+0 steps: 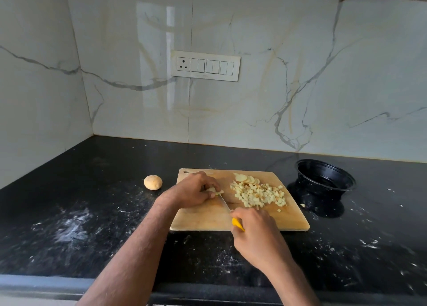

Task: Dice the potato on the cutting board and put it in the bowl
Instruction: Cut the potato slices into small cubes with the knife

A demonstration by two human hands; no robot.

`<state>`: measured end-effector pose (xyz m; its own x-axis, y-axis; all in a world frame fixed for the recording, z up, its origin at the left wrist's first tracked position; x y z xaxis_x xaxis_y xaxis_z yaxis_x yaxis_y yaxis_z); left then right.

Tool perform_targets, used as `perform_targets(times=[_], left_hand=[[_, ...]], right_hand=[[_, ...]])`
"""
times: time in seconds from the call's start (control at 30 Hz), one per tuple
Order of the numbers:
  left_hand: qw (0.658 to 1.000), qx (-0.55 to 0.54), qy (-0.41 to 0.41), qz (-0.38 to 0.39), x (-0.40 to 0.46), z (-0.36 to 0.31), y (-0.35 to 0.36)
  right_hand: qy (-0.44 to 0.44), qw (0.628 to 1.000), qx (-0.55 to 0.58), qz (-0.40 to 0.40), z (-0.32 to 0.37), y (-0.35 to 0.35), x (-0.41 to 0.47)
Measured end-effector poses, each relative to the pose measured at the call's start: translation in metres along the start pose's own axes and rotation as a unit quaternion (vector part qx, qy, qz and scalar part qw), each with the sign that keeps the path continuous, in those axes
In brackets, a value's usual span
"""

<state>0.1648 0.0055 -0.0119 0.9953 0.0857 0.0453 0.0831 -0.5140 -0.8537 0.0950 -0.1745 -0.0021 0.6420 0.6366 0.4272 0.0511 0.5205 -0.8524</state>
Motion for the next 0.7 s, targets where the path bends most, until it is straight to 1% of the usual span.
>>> perform_targets(times=[0.13,0.27,0.5,0.7], left_hand=[[1.000,-0.026,-0.004,-0.011,0.000,0.001,-0.001],[0.995,-0.080,-0.034,-0.053,0.001,0.009,-0.010],[0.990,-0.106,-0.043,-0.077,0.000,0.014,-0.018],[0.989,-0.125,-0.057,-0.060,0.001,0.016,-0.017]], right_hand=[[0.029,0.998,0.029,-0.037,-0.015,-0.018,-0.005],[0.039,0.992,0.042,-0.115,-0.012,-0.024,0.004],[0.035,0.993,0.017,-0.108,0.000,0.008,0.027],[0.026,0.995,-0.011,-0.100,0.000,0.015,0.029]])
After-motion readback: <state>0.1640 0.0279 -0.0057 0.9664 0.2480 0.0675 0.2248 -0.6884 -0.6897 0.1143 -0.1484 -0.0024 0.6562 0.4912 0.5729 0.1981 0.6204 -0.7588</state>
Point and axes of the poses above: each hand's wrist, its own x-axis towards the middle knuckle, its own y-axis out of the palm, z = x × y, the point moved 8 cm from there along x, towards the middle knuckle, and after that the axes turned 15 degrees about -y, right-handed, at the moved point
